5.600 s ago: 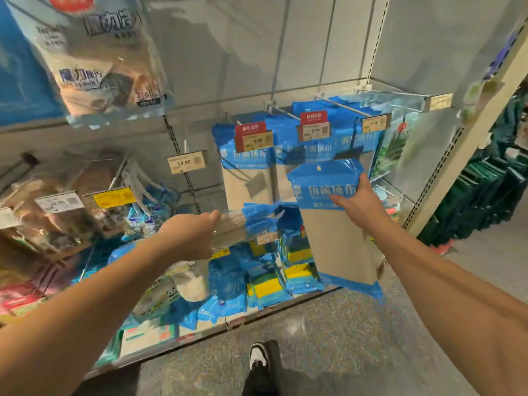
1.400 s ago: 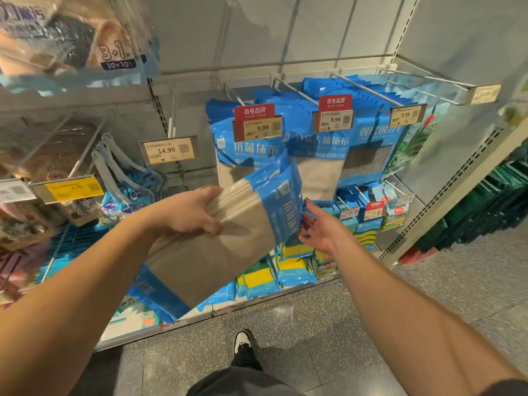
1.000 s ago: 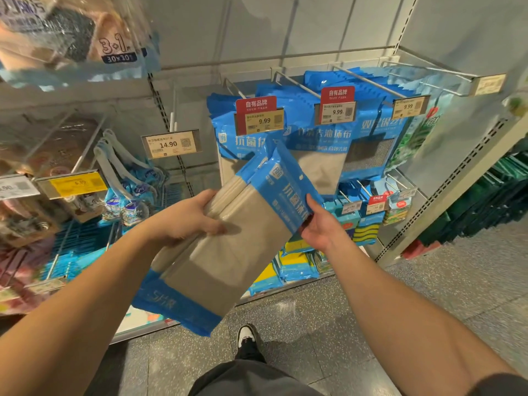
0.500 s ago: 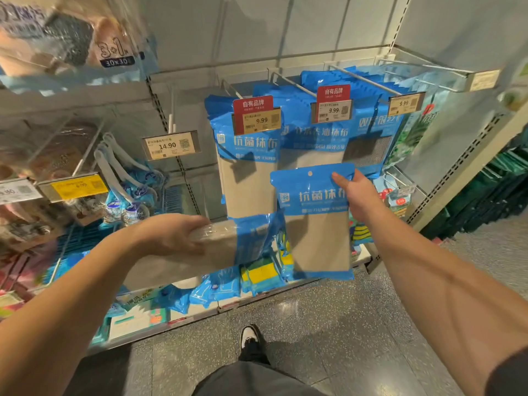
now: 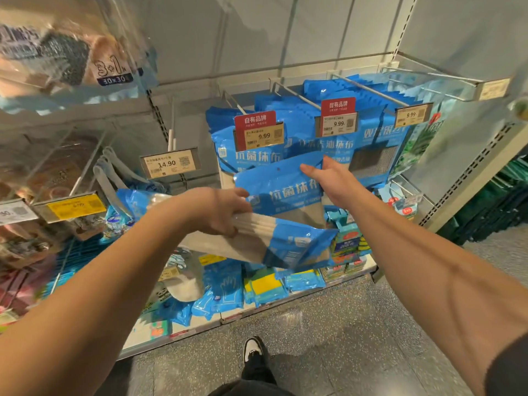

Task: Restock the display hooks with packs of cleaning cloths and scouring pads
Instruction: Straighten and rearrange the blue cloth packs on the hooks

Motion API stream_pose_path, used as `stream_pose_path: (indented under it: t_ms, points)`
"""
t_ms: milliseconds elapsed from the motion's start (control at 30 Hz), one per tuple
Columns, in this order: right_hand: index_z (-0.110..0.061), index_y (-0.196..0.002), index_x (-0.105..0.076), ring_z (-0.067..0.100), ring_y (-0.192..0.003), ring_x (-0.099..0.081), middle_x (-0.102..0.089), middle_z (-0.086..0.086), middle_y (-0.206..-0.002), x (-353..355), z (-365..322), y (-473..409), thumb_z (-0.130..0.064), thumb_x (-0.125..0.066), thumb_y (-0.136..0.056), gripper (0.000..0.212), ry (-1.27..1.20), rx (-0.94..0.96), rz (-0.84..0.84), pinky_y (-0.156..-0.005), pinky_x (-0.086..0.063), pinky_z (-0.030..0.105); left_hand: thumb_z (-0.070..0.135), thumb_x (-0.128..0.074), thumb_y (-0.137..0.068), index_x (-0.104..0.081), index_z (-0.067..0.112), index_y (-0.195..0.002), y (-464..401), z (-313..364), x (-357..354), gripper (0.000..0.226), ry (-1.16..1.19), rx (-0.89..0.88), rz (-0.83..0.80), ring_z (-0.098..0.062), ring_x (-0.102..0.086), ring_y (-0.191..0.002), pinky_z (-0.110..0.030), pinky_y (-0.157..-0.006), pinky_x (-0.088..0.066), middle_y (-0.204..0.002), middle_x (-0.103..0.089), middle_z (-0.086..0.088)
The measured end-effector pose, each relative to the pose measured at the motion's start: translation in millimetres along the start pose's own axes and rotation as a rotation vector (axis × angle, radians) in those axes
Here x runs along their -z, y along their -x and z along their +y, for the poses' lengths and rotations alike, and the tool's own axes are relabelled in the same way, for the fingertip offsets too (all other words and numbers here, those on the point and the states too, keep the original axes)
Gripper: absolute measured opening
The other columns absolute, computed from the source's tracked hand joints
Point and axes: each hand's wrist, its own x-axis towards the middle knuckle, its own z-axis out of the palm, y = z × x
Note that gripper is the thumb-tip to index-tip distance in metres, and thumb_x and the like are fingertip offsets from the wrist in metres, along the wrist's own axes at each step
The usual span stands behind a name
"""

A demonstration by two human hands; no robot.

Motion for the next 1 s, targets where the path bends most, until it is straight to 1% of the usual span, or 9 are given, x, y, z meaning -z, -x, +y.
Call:
stream_pose_path:
  t_ms: [67,133,200,300,467,633,800,900,1000]
  points:
    - [-0.018,-0.136,-0.053,0.013,-0.118,-0.058,-0.065,-0.011,-0.12,-3,2,-12,-0.026,-0.065,-0.096,0.042,-0.042,0.008,-0.059,-0.111,-0.041,0.044,0.022,-0.069,-0.086,-0.062,0.032,-0.123,-11,-4,13,0.038,0.013,0.052,-0.014,-0.023,-0.049,-0.136,-0.033,-0.102,-0.043,-0.168,-0.015,0.003]
    - [-0.021,-0.13,-0.059,0.02,-0.121,-0.061,-0.068,-0.006,-0.125,0,13,-28,-0.047,-0.077,-0.081,0.058,0.01,-0.001,-0.088,-0.108,-0.043,0.054,0.02,-0.069,-0.085,-0.061,0.034,-0.125,-21,-8,24,0.043,0.006,0.106,-0.017,-0.026,-0.047,-0.138,-0.037,-0.104,-0.044,-0.17,-0.008,0.002]
    - [-0.024,-0.129,-0.059,0.019,-0.121,-0.06,-0.067,-0.008,-0.126,-1,12,-37,-0.059,-0.08,-0.073,0.07,0.086,-0.035,-0.058,-0.108,-0.042,0.051,0.021,-0.07,-0.085,-0.06,0.032,-0.13,-30,-11,33,0.047,-0.016,0.153,-0.01,-0.029,-0.051,-0.135,-0.04,-0.103,-0.046,-0.17,-0.004,0.0]
    - [-0.03,-0.116,-0.059,0.011,-0.101,-0.062,-0.066,-0.012,-0.112,-8,-6,-38,-0.046,-0.062,-0.094,0.027,0.364,-0.028,-0.04,-0.093,-0.045,0.033,0.025,-0.07,-0.086,-0.06,0.031,-0.129,-39,-14,42,0.044,-0.018,0.193,0.022,-0.032,-0.06,-0.121,-0.042,-0.098,-0.05,-0.17,0.002,-0.006]
    - [-0.036,-0.11,-0.062,0.017,-0.109,-0.065,-0.07,-0.012,-0.115,-3,0,-55,-0.045,-0.06,-0.096,0.017,0.338,-0.019,-0.036,-0.102,-0.048,0.045,0.03,-0.065,-0.09,-0.06,0.035,-0.128,-35,-19,32,0.039,0.014,0.179,0.042,-0.03,-0.065,-0.106,-0.043,-0.089,-0.054,-0.168,0.018,0.004]
    - [-0.016,-0.13,-0.057,0.016,-0.114,-0.065,-0.068,-0.001,-0.124,-11,2,-61,-0.017,-0.055,-0.102,0.028,-0.02,-0.077,-0.141,-0.097,-0.051,0.035,0.033,-0.064,-0.09,-0.061,0.043,-0.118,-16,-18,30,0.03,0.045,0.141,0.151,-0.028,-0.068,-0.102,-0.043,-0.088,-0.054,-0.164,0.021,0.023]
    - [-0.022,-0.13,-0.056,0.02,-0.111,-0.067,-0.071,0.001,-0.119,-11,-7,-72,-0.064,-0.065,-0.081,0.065,0.322,-0.019,-0.084,-0.101,-0.049,0.048,0.032,-0.067,-0.088,-0.062,0.044,-0.124,-5,-20,45,0.037,0.056,0.135,0.227,-0.027,-0.067,-0.105,-0.038,-0.085,-0.053,-0.165,0.02,0.022]
    - [-0.022,-0.114,-0.06,-0.005,-0.091,-0.068,-0.071,-0.012,-0.104,-13,-9,-78,-0.05,-0.062,-0.092,0.036,0.24,0.019,-0.115,-0.083,-0.051,0.023,0.03,-0.07,-0.087,-0.065,0.04,-0.12,-3,-23,49,0.035,0.072,0.131,0.24,-0.028,-0.067,-0.104,-0.042,-0.088,-0.053,-0.166,0.018,0.02]
    - [-0.019,-0.123,-0.062,-0.001,-0.097,-0.068,-0.071,-0.011,-0.111,-16,-9,-82,-0.047,-0.063,-0.093,0.041,0.194,0.035,-0.084,-0.086,-0.05,0.02,0.03,-0.07,-0.086,-0.064,0.043,-0.119,-2,-25,52,0.036,0.08,0.13,0.233,-0.026,-0.067,-0.104,-0.041,-0.089,-0.054,-0.165,0.018,0.023]
